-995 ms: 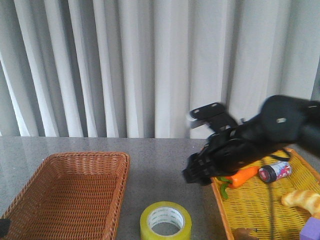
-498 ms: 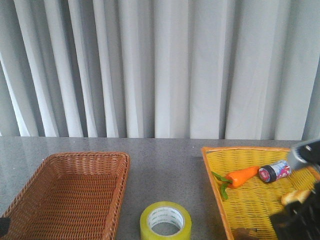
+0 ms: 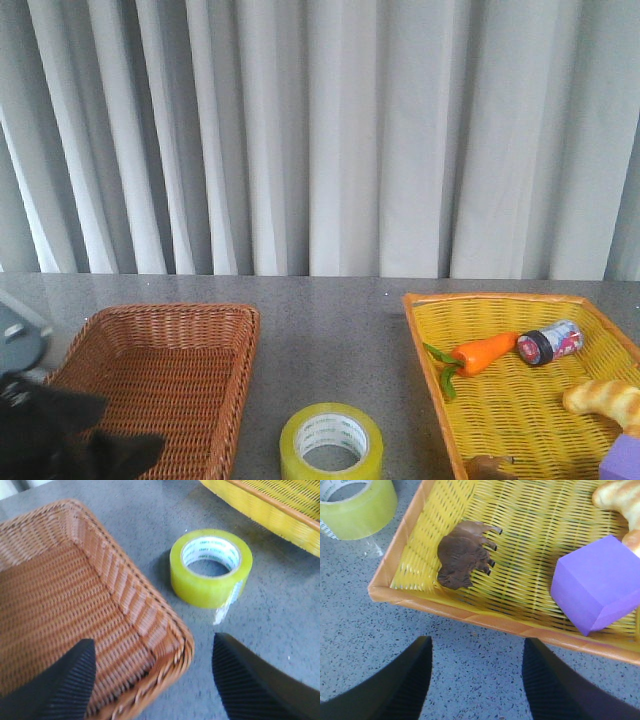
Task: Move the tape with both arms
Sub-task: 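Withdraw the right gripper back over the yellow basket, then move the left gripper down onto the tape roll on the table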
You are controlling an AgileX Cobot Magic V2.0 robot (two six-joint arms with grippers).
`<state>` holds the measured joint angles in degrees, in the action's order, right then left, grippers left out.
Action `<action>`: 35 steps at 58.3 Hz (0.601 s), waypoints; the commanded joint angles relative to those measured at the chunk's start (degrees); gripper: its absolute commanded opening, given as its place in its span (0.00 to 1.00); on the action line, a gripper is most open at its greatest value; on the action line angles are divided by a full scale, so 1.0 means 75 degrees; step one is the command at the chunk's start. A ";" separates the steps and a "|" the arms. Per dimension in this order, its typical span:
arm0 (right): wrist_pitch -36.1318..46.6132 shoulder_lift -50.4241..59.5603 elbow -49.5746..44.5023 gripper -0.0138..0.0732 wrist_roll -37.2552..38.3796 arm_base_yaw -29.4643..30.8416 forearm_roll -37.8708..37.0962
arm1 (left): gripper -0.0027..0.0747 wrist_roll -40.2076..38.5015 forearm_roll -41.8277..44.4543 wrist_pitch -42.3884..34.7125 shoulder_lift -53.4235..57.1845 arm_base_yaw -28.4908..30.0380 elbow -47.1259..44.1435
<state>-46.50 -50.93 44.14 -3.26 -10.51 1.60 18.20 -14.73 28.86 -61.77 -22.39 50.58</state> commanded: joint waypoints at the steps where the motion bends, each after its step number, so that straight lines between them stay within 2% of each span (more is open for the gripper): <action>1: 0.0380 0.0102 0.0188 0.61 0.0074 0.0055 -0.0099 | 0.67 0.0144 -0.0126 -0.0487 -0.0669 -0.0398 0.0877; 11: 0.0280 0.0102 0.0188 0.61 0.0074 0.0055 -0.0099 | 0.67 0.0148 0.0205 -0.0152 -0.2130 -0.0926 0.2095; 21: 0.0273 0.0102 0.0188 0.61 0.0074 0.0055 -0.0099 | 0.67 0.0148 0.0334 0.0969 -0.3590 -0.0927 0.3727; 35: 0.0273 0.0102 0.0188 0.61 0.0074 0.0055 -0.0099 | 0.67 0.0141 0.0571 0.1739 -0.5256 -0.0927 0.5410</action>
<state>-47.09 -50.91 44.14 -2.44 -10.51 1.31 19.27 -10.46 42.34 -99.52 -28.93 85.66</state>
